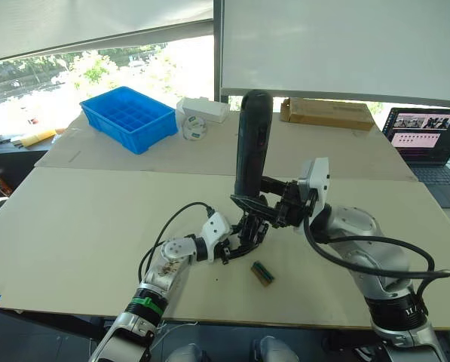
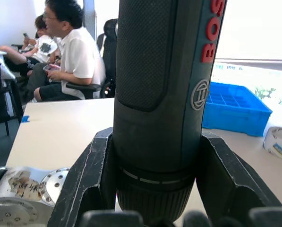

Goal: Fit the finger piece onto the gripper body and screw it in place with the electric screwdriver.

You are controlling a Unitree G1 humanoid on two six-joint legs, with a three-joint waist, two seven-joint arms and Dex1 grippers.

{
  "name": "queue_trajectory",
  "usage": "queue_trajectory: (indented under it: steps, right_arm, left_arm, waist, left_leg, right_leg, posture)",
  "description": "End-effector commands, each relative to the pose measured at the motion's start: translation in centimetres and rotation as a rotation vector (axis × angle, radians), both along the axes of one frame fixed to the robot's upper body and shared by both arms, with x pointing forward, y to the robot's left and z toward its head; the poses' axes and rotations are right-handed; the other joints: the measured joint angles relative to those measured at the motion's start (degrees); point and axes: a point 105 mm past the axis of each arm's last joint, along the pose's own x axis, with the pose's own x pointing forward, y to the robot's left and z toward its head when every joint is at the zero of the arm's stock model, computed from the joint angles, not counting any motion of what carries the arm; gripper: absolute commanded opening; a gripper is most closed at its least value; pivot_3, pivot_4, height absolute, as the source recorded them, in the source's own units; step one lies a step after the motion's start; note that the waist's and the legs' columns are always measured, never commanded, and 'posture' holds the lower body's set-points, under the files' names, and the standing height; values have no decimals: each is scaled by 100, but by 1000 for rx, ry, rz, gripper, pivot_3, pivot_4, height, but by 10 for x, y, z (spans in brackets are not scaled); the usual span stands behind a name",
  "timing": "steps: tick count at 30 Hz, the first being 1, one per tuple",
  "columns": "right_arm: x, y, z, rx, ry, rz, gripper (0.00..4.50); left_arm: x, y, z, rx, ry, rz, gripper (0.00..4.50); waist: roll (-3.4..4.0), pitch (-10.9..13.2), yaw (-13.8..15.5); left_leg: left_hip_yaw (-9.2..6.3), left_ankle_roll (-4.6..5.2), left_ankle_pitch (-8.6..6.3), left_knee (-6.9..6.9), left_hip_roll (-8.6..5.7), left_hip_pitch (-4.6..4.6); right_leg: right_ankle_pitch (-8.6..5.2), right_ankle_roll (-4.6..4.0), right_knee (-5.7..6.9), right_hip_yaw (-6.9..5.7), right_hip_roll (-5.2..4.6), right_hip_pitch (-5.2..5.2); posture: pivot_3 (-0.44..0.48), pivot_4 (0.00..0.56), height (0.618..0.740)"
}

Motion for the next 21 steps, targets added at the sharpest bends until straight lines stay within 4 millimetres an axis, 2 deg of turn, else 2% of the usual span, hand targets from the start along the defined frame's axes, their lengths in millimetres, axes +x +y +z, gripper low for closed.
queue_trajectory:
  steps: [1, 12, 15, 21]
  right_arm:
    - [14, -15, -44, -136, 113, -113, 1911]
    - [15, -2, -42, -192, 71, -94, 1911]
    - [10, 8, -34, -198, 34, -49, 1911]
    - [2, 10, -38, -236, 23, 2, 1911]
  left_arm:
    - [-8, 2, -11, 33, 39, -25, 2274]
    - [-8, 3, -12, 39, 46, -28, 2274]
    - [-8, 3, -12, 38, 47, -29, 2274]
    - [-9, 2, -12, 38, 51, -33, 2274]
  waist:
    - [0, 0, 4]
    - [0, 0, 2]
    - [0, 0, 1]
    - [0, 0, 16]
  left_leg:
    - [0, 0, 0, 0, 1, 0]
    - [-3, -1, -2, -1, 2, -1]
    - [-3, -1, -2, -2, 2, -2]
    - [-3, 0, -3, -2, 2, -6]
  right_leg:
    - [-1, 1, 0, 0, 0, 0]
    - [0, -1, -2, 1, -2, -16]
    - [1, -2, -3, 1, -2, -20]
    - [1, -3, -5, 0, -4, -24]
  posture:
    - [0, 150, 740]
    - [0, 150, 740]
    - [0, 150, 740]
    - [0, 150, 740]
